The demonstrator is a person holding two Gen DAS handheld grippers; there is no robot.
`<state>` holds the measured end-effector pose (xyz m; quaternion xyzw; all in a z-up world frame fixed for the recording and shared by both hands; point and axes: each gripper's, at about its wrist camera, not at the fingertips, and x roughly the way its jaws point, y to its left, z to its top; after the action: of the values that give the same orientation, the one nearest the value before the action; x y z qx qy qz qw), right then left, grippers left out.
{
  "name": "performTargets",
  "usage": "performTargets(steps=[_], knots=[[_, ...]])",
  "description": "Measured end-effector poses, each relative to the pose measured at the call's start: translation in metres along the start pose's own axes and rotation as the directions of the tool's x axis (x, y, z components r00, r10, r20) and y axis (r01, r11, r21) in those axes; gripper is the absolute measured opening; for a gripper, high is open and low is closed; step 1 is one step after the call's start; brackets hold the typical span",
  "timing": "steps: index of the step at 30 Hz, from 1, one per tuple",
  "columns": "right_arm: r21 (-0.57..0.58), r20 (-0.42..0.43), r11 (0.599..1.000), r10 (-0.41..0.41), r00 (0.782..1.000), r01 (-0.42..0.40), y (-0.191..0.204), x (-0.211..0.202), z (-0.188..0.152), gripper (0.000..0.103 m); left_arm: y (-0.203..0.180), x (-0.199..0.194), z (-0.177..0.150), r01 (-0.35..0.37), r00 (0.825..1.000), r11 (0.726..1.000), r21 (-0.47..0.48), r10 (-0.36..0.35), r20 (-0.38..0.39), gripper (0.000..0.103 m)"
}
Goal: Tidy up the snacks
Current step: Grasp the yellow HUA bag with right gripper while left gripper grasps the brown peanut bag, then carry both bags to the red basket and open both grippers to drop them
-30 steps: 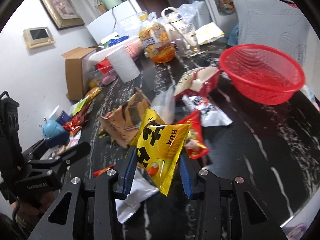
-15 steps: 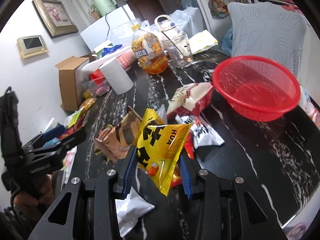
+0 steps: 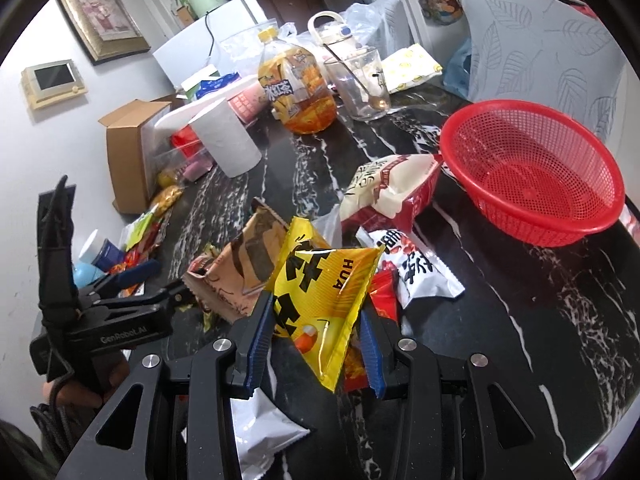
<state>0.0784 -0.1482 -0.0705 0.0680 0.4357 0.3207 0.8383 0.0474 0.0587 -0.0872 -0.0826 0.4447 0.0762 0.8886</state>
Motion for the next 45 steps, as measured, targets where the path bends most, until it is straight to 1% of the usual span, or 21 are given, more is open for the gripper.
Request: performTargets(steps=[4,6,7,9,10,13,14,18,25,31,35,39,45], knots=[[-0.004,-0.01,1.0,-0.009,1.0,0.009,0.001,0.002,0.001,0.04,0.0,0.014,-0.003,0.021,0.999,1.0,-0.004,-0.021,-0.043,0.103],[-0.005,-0.013,1.0,-0.012,1.0,0.012,0.001,0.003,0.0,0.04,0.001,0.017,-0.003,0.037,0.998,0.999,-0.005,-0.038,-0.047,0.103],[-0.005,-0.014,1.0,-0.013,1.0,0.013,0.002,0.003,0.0,0.04,0.001,0.017,-0.004,0.049,0.998,0.999,-0.005,-0.049,-0.038,0.103],[-0.007,-0.014,1.0,-0.016,1.0,0.016,0.002,0.003,0.001,0.04,0.002,0.014,-0.005,0.067,0.998,0.998,-0.004,-0.067,-0.012,0.091],[-0.009,-0.015,1.0,-0.018,1.0,0.018,0.002,0.003,0.001,0.04,0.002,0.012,-0.005,0.082,0.997,0.997,-0.002,-0.082,-0.002,0.077],[-0.013,-0.014,1.0,-0.018,1.0,0.018,0.004,0.002,0.001,0.04,-0.001,0.008,-0.006,0.08,0.997,0.997,0.012,-0.08,0.006,0.062],[-0.011,-0.013,1.0,-0.016,1.0,0.016,0.004,0.002,0.001,0.04,0.0,0.007,-0.006,0.08,0.997,0.997,0.01,-0.08,0.007,0.06],[-0.005,-0.009,1.0,-0.016,1.0,0.016,0.004,-0.002,-0.001,0.04,0.005,-0.002,-0.008,0.096,0.995,0.995,-0.02,-0.095,0.011,0.058],[-0.005,0.002,1.0,-0.001,1.0,0.001,0.007,-0.012,-0.008,0.04,0.003,-0.03,-0.012,0.085,0.994,0.996,-0.011,-0.084,0.068,0.058],[-0.016,0.017,1.0,0.013,1.0,-0.013,0.013,-0.023,-0.016,0.04,-0.003,-0.051,-0.015,0.103,0.991,0.995,0.0,-0.102,0.092,0.058],[-0.015,0.028,1.0,0.02,0.999,-0.019,0.015,-0.034,-0.023,0.04,-0.01,-0.061,-0.019,0.131,0.986,0.991,0.008,-0.131,0.099,0.058],[-0.014,0.045,1.0,0.019,0.999,-0.019,0.016,-0.047,-0.033,0.04,-0.021,-0.069,-0.025,0.138,0.984,0.99,0.036,-0.142,0.105,0.058],[0.006,0.063,1.0,0.01,0.998,-0.01,0.01,-0.063,-0.046,0.04,-0.042,-0.076,-0.034,0.175,0.978,0.982,0.07,-0.181,0.101,0.058]])
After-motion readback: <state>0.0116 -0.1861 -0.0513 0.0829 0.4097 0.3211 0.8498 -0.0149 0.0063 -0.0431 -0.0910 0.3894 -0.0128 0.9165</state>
